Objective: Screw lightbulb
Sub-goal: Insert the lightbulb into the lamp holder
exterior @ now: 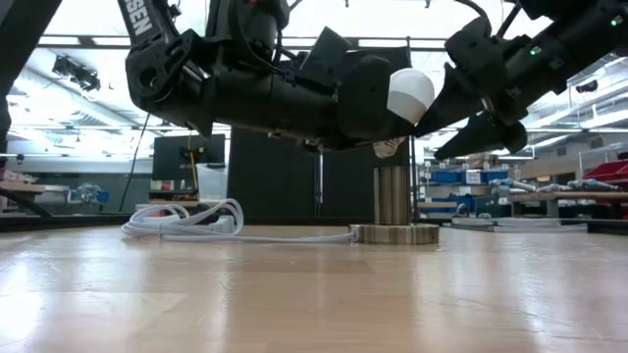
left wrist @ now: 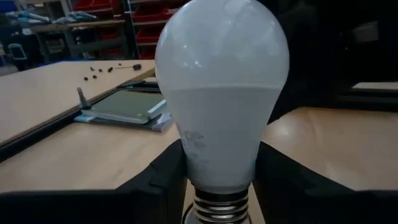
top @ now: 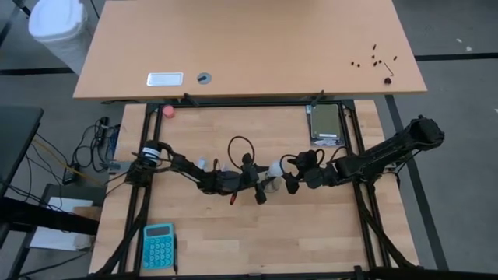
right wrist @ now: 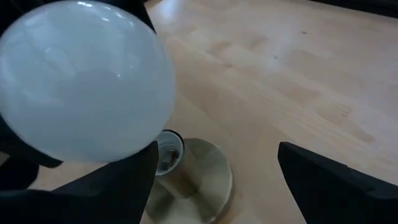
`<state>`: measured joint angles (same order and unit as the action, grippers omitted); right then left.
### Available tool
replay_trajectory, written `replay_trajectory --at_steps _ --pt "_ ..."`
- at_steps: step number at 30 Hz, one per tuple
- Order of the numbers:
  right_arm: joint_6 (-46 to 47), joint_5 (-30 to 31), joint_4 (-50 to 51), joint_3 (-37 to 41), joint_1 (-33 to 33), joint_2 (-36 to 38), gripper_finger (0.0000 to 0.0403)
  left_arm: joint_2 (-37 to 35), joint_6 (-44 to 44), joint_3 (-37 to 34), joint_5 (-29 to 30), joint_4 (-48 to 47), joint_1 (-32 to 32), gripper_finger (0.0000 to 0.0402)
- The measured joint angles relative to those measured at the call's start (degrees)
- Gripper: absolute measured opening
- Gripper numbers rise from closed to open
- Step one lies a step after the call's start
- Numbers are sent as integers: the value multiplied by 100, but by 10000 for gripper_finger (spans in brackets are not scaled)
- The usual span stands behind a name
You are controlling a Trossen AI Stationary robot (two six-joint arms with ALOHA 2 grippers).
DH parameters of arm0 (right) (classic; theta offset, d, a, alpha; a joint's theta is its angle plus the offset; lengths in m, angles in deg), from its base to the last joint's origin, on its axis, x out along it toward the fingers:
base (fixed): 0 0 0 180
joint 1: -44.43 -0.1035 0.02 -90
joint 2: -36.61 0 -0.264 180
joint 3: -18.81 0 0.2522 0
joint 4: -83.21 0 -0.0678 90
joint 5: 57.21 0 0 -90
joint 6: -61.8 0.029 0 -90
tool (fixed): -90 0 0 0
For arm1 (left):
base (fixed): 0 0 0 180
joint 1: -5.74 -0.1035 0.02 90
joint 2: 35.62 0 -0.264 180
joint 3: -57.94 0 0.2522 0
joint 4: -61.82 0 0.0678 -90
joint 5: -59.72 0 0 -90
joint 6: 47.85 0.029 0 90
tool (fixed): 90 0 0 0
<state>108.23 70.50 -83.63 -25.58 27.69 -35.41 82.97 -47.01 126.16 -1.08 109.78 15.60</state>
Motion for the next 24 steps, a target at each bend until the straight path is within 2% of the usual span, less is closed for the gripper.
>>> replay_trajectory --at_steps 18,24 --pt "-121 -173 24 2 41 -21 345 -3 -157 0 -289 -339 -61 158" --pt "-137 -172 2 2 45 -161 345 -3 -557 0 -303 -653 -172 159"
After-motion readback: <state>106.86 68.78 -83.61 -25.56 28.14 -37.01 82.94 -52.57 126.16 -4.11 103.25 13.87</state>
